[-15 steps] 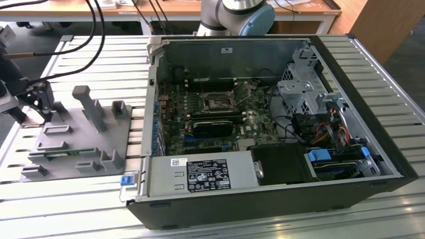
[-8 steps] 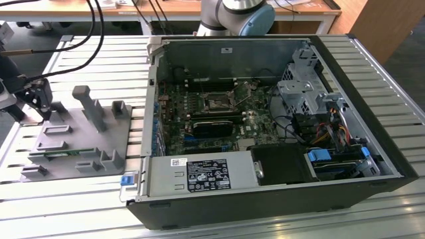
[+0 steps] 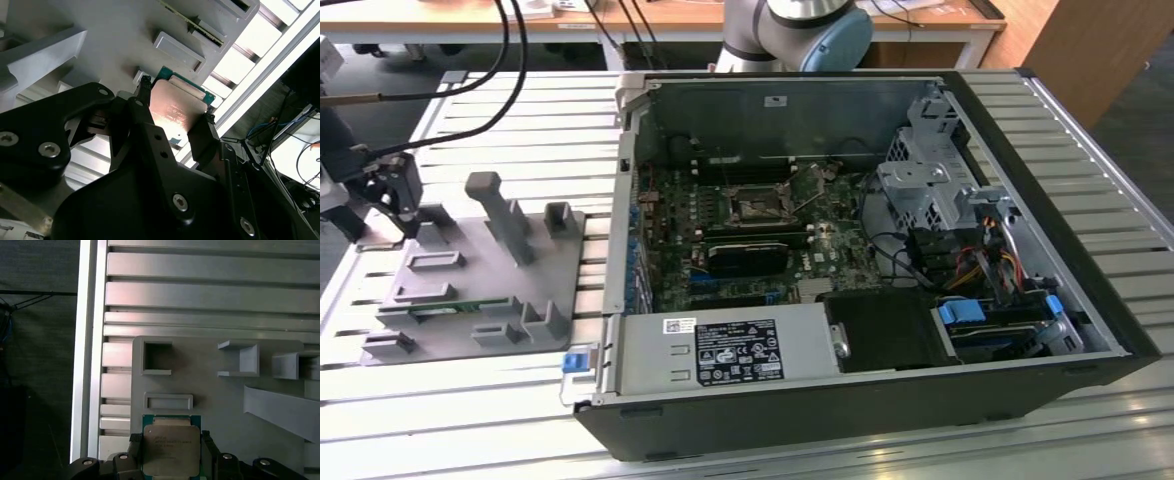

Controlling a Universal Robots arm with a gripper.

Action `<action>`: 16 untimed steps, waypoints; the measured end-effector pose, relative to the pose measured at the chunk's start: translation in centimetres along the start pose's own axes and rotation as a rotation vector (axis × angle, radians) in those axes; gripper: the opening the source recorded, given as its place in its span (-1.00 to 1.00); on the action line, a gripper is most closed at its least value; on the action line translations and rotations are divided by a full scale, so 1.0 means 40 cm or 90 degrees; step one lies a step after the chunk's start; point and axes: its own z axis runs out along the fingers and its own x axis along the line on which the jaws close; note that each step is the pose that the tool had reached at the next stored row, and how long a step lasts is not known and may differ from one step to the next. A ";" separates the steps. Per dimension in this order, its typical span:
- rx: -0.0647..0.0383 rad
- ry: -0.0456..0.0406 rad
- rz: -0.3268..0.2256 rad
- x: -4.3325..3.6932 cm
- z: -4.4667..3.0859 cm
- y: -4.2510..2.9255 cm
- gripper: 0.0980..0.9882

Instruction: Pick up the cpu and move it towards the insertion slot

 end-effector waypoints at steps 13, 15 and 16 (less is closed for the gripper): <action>0.000 0.0000 0.000 0.000 -0.020 0.001 0.00; 0.000 0.0000 0.000 0.000 -0.023 0.001 0.00; 0.000 0.0000 0.000 0.000 -0.026 0.001 0.00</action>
